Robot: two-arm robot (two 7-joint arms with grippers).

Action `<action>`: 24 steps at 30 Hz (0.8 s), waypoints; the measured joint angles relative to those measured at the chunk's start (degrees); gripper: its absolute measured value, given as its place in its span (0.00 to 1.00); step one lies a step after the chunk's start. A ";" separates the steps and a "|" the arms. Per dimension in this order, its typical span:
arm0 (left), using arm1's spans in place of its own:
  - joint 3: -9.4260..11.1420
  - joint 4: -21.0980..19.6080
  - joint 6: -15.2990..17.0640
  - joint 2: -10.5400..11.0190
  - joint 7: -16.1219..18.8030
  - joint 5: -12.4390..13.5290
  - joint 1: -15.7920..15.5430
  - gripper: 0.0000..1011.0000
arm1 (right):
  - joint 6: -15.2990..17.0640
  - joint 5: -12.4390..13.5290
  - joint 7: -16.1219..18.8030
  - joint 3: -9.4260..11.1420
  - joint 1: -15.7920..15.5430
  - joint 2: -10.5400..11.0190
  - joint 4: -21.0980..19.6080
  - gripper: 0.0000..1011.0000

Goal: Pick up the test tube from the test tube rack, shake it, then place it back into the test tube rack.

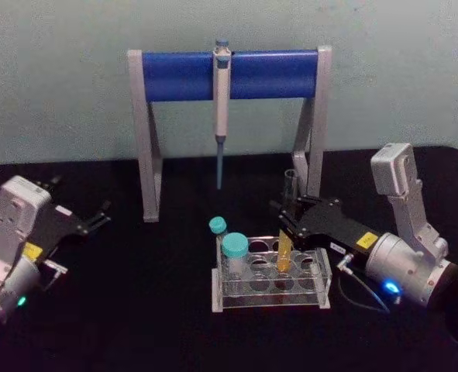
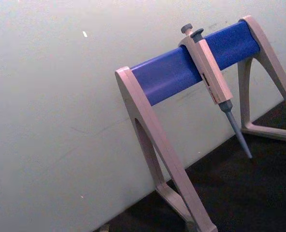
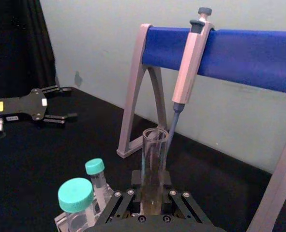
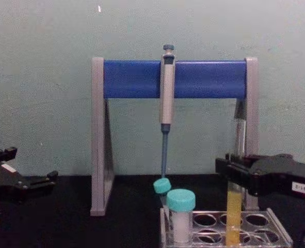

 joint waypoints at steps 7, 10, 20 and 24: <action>0.00 0.00 0.00 0.00 0.00 0.00 0.00 1.00 | 0.13 0.00 0.09 -0.11 0.14 -0.39 1.15 0.23; 0.00 0.00 0.00 0.00 0.00 0.00 0.00 1.00 | 0.21 0.00 0.13 -0.24 0.23 -0.57 1.54 0.23; 0.00 0.00 0.00 0.00 0.00 0.00 0.00 1.00 | 0.36 -0.06 0.26 -0.46 0.47 -0.98 2.42 0.23; 0.00 0.00 0.00 0.00 0.00 0.00 0.00 1.00 | 0.45 -0.12 0.35 -0.56 0.61 -1.04 2.62 0.23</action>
